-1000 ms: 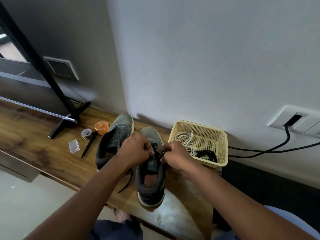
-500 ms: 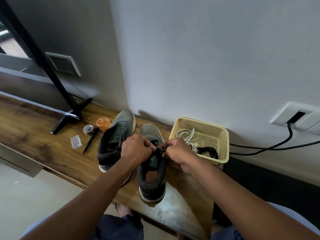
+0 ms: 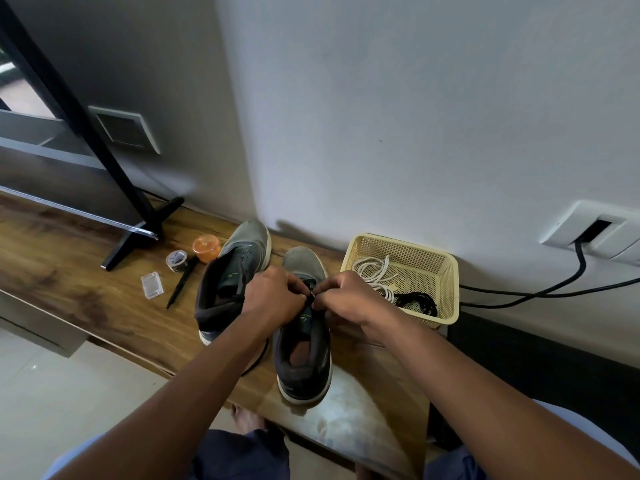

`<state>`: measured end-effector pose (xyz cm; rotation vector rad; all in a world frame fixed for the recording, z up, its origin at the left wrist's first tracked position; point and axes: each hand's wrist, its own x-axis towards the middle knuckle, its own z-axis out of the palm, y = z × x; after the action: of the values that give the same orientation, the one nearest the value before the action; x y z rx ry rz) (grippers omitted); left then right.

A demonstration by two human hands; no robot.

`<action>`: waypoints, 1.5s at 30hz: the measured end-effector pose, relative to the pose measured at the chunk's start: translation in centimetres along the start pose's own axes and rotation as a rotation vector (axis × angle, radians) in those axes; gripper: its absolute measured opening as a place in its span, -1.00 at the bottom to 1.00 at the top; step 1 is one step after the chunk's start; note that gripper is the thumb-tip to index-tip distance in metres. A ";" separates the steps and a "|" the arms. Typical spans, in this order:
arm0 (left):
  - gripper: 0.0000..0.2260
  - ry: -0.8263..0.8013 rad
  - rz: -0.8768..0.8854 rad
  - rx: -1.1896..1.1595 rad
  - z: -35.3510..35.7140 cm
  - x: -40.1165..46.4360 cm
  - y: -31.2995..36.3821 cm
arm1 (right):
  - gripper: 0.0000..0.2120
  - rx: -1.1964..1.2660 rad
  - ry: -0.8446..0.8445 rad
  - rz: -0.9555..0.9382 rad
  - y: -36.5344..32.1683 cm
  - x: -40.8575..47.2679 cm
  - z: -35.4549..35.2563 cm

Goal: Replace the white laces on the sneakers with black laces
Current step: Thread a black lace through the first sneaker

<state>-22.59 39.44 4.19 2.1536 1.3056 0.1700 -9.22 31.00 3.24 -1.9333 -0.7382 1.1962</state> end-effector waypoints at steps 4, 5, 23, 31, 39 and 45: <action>-0.83 0.111 0.045 -0.056 0.4 -0.5 0.2 | -0.82 0.055 0.011 0.010 0.3 0.4 0.3; -0.84 0.107 0.043 -0.070 0.5 -0.5 0.3 | -0.80 0.073 0.021 0.015 0.4 0.4 0.4; -0.37 -0.279 0.302 0.178 -2.6 0.5 -0.3 | -0.85 -0.798 0.283 -0.515 0.4 -0.8 -0.3; -0.46 -0.246 0.233 0.329 -2.6 0.8 -0.4 | -0.82 -0.675 0.419 -0.651 0.5 -1.4 -0.4; -0.34 -0.234 0.206 0.424 -2.4 1.4 -1.5 | -0.83 -0.132 0.444 -0.686 -3.5 -3.0 -1.0; -0.27 -0.261 0.165 0.442 -2.2 1.6 -1.6 | -0.81 0.351 0.264 -0.666 -8.1 -5.6 -2.2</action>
<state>-23.93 42.31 4.77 2.5468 1.0873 -0.3568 -10.14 30.61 13.27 -1.3540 -0.8663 0.5954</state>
